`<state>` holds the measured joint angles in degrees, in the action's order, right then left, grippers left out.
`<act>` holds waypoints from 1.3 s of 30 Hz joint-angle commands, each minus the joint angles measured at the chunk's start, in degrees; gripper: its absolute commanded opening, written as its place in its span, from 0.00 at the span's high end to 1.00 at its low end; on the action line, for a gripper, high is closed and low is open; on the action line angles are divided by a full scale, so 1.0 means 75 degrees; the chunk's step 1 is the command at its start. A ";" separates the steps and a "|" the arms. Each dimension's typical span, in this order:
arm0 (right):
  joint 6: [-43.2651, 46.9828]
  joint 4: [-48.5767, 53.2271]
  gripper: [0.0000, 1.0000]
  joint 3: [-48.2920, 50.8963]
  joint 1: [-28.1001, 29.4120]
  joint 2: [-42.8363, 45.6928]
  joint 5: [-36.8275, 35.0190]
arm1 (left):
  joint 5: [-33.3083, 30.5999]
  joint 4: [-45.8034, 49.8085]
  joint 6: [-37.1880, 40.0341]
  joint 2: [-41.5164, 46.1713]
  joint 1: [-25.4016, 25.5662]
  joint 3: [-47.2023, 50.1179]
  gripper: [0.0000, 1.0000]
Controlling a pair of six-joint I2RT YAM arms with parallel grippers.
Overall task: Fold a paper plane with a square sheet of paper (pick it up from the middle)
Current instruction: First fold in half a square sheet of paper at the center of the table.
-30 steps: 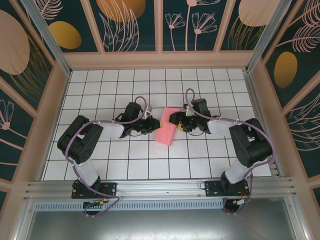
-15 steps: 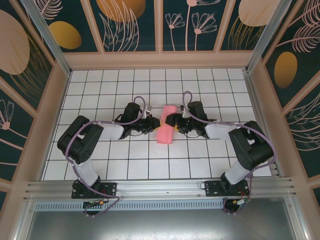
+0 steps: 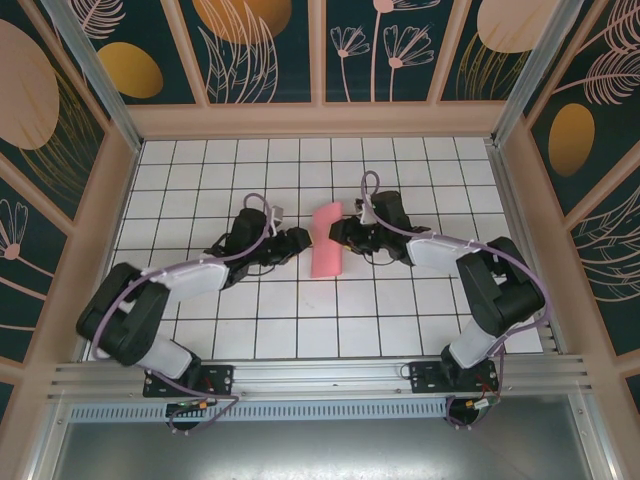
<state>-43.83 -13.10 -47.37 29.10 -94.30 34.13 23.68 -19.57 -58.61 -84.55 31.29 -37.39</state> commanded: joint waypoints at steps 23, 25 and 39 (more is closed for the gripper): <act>-0.0065 0.1946 0.40 -0.1233 0.0612 -0.1180 -0.2066 | -0.1890 0.1691 0.0278 0.1171 0.0000 0.0226 0.41; -0.0116 0.2244 0.37 -0.1370 0.0687 -0.1187 -0.2440 | -0.1762 0.1640 0.0306 0.1042 0.0000 0.0173 0.41; -0.0147 0.3084 0.33 -0.1334 0.0890 -0.0840 -0.3514 | -0.1318 0.1473 0.0431 0.0622 0.0000 0.0053 0.42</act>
<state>-44.95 6.74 -57.74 35.79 -103.24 10.72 12.49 -7.07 -56.80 -79.48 31.29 -35.99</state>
